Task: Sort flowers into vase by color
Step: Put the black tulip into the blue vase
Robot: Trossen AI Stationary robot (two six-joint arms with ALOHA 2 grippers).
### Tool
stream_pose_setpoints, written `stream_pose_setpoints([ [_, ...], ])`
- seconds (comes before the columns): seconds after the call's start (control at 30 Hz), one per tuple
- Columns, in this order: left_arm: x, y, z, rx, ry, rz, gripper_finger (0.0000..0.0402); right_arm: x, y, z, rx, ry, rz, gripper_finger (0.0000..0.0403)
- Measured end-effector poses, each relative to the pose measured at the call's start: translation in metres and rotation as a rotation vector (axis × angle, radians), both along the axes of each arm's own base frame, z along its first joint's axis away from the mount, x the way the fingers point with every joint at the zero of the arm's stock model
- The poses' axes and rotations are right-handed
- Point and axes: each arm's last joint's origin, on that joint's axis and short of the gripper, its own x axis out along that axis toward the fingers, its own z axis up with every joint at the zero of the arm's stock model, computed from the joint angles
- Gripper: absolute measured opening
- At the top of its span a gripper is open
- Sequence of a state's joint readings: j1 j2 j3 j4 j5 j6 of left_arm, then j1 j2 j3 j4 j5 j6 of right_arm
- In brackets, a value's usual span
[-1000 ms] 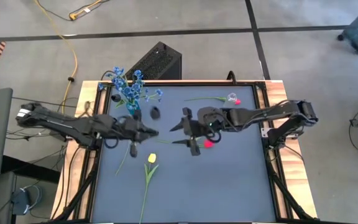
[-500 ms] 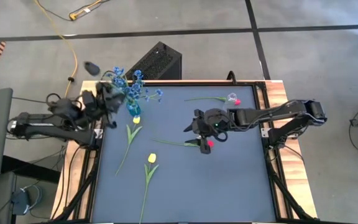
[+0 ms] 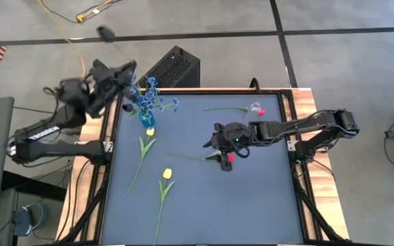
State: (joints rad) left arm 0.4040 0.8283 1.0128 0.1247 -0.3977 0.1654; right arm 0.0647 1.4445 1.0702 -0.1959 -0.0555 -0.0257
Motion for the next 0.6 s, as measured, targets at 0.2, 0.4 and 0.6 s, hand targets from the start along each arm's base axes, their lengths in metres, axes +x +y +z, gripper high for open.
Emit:
stream_pose_setpoints([
  [0.2,0.015,0.033,-0.021,-0.141,0.198,0.098,0.0000,-0.001,0.007,-0.004,-0.003,0.009,0.025,0.0254],
  [0.4,0.004,0.050,-0.027,-0.211,0.217,0.167,0.0000,-0.003,0.008,-0.005,0.008,0.031,0.019,0.0254],
  [0.6,-0.007,0.048,-0.034,-0.224,0.204,0.159,0.0000,-0.003,0.008,-0.006,0.015,0.043,0.015,0.0254],
])
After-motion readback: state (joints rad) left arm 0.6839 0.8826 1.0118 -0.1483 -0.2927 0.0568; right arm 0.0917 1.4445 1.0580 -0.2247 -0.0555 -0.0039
